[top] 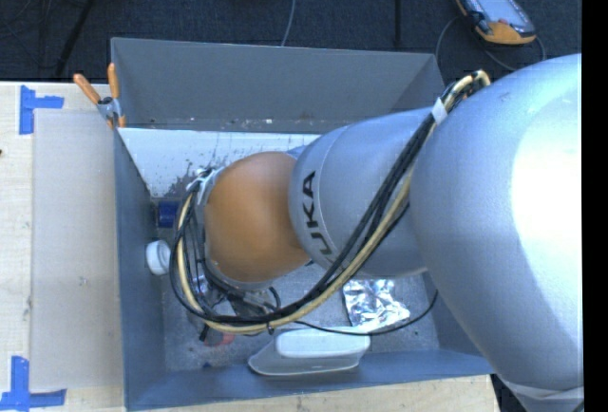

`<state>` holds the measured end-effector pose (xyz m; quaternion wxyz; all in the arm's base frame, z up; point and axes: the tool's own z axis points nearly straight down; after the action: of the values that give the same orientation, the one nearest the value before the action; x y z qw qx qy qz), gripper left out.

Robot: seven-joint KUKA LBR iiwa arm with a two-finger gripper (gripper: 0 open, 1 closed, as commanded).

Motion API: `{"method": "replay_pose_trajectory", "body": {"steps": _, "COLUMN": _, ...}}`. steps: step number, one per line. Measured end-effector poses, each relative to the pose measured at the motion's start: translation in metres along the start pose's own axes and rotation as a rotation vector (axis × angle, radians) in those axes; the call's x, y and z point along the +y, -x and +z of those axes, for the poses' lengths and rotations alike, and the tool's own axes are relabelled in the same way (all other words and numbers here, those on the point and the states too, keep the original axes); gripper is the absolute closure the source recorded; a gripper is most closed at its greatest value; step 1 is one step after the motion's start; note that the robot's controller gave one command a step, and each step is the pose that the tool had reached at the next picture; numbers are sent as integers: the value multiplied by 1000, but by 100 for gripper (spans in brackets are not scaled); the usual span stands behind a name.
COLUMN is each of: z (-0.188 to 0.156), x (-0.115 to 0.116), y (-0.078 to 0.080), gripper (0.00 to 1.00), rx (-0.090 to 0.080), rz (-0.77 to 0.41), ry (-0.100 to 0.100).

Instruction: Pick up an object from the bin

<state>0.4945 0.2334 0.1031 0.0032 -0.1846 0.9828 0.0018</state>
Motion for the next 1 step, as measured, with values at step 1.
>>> {"method": "replay_pose_trajectory", "body": {"steps": 1, "z": -17, "x": 9, "y": 9, "gripper": 100, "rx": 5, "rz": -323, "ry": -1}}
